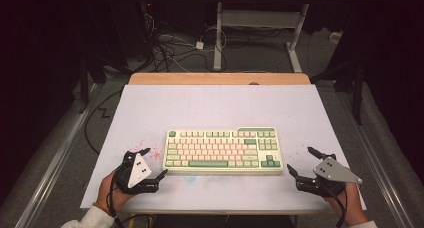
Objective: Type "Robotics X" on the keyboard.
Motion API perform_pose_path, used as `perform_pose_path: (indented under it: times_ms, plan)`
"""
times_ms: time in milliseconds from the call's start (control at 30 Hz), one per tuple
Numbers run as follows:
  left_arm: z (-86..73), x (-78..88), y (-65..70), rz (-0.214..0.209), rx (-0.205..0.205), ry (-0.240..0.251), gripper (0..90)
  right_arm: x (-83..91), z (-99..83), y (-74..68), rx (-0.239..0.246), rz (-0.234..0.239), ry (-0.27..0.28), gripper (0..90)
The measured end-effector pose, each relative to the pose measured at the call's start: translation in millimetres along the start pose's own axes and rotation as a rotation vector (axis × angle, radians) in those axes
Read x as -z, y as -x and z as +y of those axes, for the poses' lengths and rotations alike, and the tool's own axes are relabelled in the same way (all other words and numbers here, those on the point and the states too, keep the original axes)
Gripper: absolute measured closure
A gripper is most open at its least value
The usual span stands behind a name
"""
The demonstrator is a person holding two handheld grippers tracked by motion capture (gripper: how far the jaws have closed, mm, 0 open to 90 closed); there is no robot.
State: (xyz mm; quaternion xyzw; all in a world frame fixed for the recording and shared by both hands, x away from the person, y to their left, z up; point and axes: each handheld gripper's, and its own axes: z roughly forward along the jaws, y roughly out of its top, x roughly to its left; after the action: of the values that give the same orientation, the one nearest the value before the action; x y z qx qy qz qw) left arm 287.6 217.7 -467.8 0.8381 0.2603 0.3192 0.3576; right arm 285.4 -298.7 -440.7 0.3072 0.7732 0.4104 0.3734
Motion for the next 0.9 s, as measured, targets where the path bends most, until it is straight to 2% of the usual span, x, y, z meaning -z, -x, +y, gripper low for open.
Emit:
perform_pose_path:
  times_ms: [233, 900]
  plan:
    - [-1.2, 1.2, 0.4, -0.008, -0.005, 0.005, 14.8, 2.7, 2.5, -7.3, 0.015, -0.001, 0.0, 18.5]
    - [-0.7, -2.3, -1.7, -0.019, 0.002, -0.004, 14.8, -0.6, 0.8, -7.9, 0.029, 0.008, -0.014, 19.3]
